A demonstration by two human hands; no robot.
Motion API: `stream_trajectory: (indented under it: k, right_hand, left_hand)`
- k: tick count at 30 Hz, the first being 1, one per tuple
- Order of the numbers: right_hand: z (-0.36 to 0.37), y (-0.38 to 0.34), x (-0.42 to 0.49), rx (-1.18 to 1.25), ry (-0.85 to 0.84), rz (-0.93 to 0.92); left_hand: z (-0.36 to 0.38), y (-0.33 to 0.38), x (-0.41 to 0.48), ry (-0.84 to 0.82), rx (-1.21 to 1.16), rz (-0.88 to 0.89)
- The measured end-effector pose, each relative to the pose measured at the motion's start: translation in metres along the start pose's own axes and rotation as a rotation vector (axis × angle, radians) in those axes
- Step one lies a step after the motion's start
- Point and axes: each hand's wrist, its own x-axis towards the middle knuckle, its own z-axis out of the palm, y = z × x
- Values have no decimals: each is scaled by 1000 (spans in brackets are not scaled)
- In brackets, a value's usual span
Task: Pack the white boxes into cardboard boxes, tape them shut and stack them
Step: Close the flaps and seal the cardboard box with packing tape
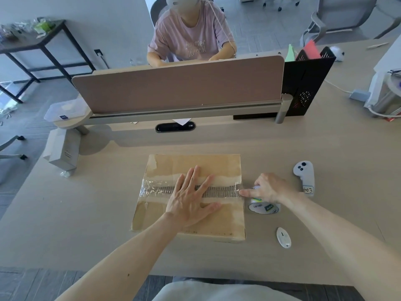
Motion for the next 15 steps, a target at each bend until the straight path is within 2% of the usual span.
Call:
stream_trajectory:
  k: [12,15]
  right_hand:
    - [24,16,8,233,94,-63]
    - [20,11,-2,297,104,-48]
  left_hand:
    - [-9,5,3,-59,28,-21]
    - [-21,16,23,-1,40,67]
